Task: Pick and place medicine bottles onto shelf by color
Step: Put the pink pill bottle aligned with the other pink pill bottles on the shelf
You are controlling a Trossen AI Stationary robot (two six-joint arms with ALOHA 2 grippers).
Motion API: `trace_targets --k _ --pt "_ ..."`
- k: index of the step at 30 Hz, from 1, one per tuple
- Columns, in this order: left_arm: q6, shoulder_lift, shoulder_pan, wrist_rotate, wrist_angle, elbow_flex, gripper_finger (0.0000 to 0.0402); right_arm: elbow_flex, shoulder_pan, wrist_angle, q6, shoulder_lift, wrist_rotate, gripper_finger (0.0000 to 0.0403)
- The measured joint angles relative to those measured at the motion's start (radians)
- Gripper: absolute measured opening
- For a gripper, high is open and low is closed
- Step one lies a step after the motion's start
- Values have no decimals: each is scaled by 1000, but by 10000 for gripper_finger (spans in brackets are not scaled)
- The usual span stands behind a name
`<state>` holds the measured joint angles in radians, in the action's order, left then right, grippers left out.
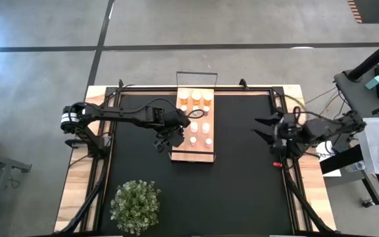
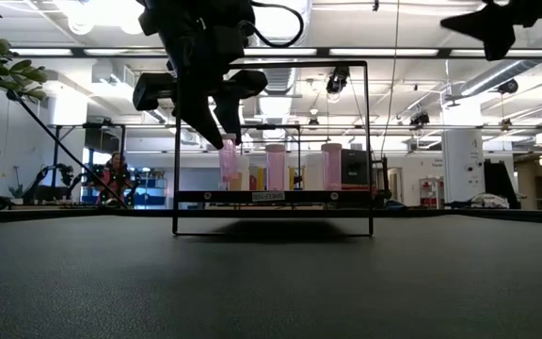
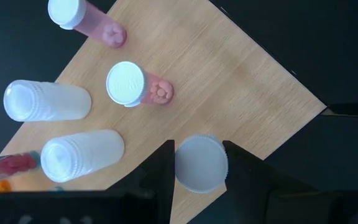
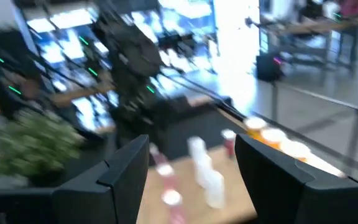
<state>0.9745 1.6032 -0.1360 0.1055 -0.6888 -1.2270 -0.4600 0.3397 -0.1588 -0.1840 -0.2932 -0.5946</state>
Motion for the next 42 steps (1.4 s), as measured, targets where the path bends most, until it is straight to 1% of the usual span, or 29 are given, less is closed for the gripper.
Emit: trace_targets --k 4,7,14,19,26,30,33,39,42 --pt "0 0 0 0 0 0 100 59 0 86 35 54 45 228" --pt "-1 0 0 0 0 1 100 101 0 92 40 85 47 228" --pt "-1 0 0 0 0 6 100 218 0 221 12 141 52 228" --pt "-3 0 0 0 0 7 100 288 0 331 7 150 53 228" --pt "-4 0 0 0 0 10 100 353 0 361 -46 149 53 228" --pt "-53 -1 0 0 0 11 100 400 0 416 -53 148 52 228" --pt "-61 -1 0 0 0 19 100 442 0 485 -44 148 45 228" --pt "-61 -1 0 0 1 37 100 448 0 475 -51 147 33 228" --pt "-61 -1 0 0 1 43 100 448 0 476 -52 148 -48 228"
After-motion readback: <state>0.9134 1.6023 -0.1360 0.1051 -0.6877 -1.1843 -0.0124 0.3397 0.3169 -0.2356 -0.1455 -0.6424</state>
